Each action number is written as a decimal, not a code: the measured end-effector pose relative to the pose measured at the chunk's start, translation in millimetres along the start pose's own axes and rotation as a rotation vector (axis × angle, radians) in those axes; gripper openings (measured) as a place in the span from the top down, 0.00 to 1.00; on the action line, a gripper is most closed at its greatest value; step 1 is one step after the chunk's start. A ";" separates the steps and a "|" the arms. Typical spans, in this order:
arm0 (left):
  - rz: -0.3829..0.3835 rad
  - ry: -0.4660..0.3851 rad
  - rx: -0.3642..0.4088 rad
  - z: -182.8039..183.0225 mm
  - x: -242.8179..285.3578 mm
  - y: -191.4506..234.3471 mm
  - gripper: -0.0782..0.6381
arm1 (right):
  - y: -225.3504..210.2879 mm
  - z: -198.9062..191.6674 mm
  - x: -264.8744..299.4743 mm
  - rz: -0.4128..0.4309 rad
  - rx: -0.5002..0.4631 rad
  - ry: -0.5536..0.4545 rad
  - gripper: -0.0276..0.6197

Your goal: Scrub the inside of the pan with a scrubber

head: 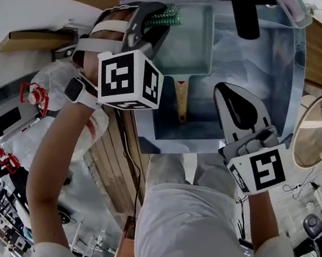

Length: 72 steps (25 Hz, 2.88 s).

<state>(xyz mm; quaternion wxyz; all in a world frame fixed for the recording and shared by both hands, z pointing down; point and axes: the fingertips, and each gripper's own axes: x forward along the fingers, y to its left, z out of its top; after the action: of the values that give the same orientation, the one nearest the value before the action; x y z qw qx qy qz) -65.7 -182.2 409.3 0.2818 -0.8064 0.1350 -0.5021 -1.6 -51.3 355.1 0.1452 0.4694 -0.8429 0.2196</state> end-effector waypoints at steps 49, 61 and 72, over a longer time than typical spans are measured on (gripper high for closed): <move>-0.290 0.163 0.026 -0.6 10.3 -135.5 0.67 | -2.1 -15.4 -11.8 -0.008 0.030 0.009 0.94; -0.332 0.197 -0.005 1.4 8.7 -153.4 0.67 | -6.1 -16.4 -19.8 -0.009 0.036 0.003 0.94; -0.374 0.221 -0.062 2.3 10.0 -154.4 0.67 | -15.7 -18.6 -24.3 -0.016 0.052 -0.002 0.94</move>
<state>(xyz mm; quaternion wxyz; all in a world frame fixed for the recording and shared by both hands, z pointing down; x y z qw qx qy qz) -69.2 -62.3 507.0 0.1425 -0.7656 0.0283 -0.6267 25.1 -31.4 363.8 0.1339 0.4799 -0.8333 0.2397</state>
